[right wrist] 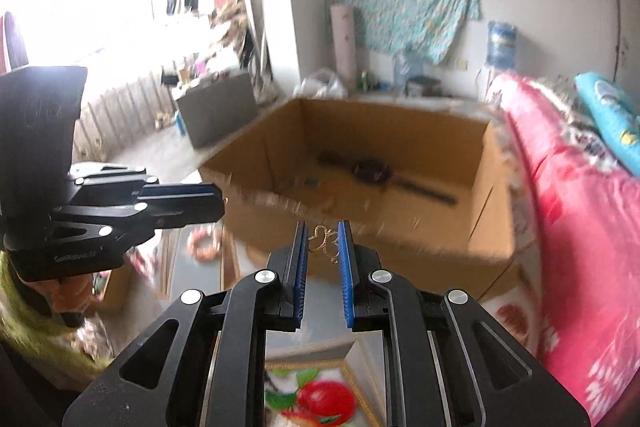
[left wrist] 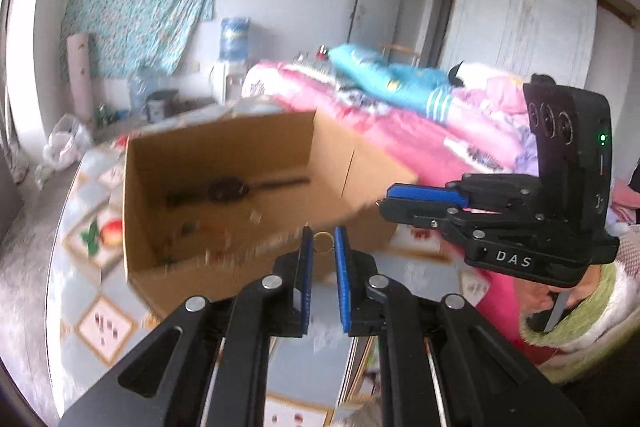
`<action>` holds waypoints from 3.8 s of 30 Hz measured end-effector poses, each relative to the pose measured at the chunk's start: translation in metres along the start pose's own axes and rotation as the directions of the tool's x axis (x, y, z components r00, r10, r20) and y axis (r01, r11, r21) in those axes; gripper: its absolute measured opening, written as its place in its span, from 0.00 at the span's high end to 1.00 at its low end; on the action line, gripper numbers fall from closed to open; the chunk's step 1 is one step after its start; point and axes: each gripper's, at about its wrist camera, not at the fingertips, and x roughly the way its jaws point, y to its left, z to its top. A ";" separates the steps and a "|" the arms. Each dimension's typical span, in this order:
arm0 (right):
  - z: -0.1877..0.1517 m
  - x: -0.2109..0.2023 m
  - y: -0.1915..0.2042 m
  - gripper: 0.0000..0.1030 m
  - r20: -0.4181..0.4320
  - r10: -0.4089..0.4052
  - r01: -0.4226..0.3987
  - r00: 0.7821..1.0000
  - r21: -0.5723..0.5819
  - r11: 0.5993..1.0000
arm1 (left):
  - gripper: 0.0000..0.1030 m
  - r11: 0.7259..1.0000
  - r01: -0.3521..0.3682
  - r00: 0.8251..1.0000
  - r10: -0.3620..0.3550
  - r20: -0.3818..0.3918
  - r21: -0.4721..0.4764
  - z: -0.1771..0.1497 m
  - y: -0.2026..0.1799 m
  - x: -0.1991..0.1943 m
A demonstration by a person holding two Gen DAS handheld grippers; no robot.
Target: Organize jewelry
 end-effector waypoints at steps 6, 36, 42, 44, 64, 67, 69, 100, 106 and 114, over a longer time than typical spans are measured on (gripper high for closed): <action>0.017 0.023 -0.026 0.87 -0.005 -0.078 0.078 0.997 0.043 0.996 | 0.90 1.000 0.019 0.998 -0.020 -0.058 -0.012 0.035 0.007 0.045; 0.016 -0.015 -0.096 0.81 0.020 -0.042 0.036 0.999 0.259 0.965 | 0.37 0.960 -0.193 0.978 0.172 -0.116 -0.204 0.030 0.059 0.036; 0.005 -0.028 -0.072 0.76 0.029 0.012 -0.017 1.000 0.198 0.980 | 0.25 0.943 -0.253 0.967 0.242 -0.075 -0.217 0.014 0.063 -0.009; -0.002 -0.030 -0.061 0.73 0.024 0.043 -0.046 0.999 0.167 0.985 | 0.22 0.932 -0.282 0.959 0.271 -0.076 -0.226 0.006 0.068 -0.022; -0.061 0.044 0.021 0.61 -0.290 0.003 0.001 0.957 0.015 1.000 | 0.17 0.843 -0.510 0.799 0.389 -0.459 -0.173 -0.085 0.075 0.032; -0.062 0.049 0.020 0.61 -0.300 0.011 -0.004 0.954 0.025 1.000 | 0.17 0.845 -0.509 0.792 0.384 -0.475 -0.166 -0.090 0.076 0.038; -0.062 0.052 0.021 0.61 -0.307 0.013 -0.004 0.952 0.027 1.000 | 0.17 0.848 -0.506 0.788 0.381 -0.483 -0.156 -0.091 0.077 0.042; -0.058 0.065 0.020 0.61 -0.328 0.029 -0.014 0.944 0.049 0.999 | 0.13 0.862 -0.484 0.788 0.354 -0.503 -0.151 -0.098 0.073 0.064; -0.058 0.063 0.016 0.61 -0.327 0.028 -0.011 0.945 0.054 0.998 | 0.13 0.887 -0.432 0.815 0.304 -0.493 -0.166 -0.103 0.063 0.063; -0.059 0.066 0.014 0.61 -0.314 0.063 -0.051 0.947 0.046 0.998 | 0.12 0.944 -0.291 0.880 0.200 -0.431 -0.154 -0.113 0.037 0.052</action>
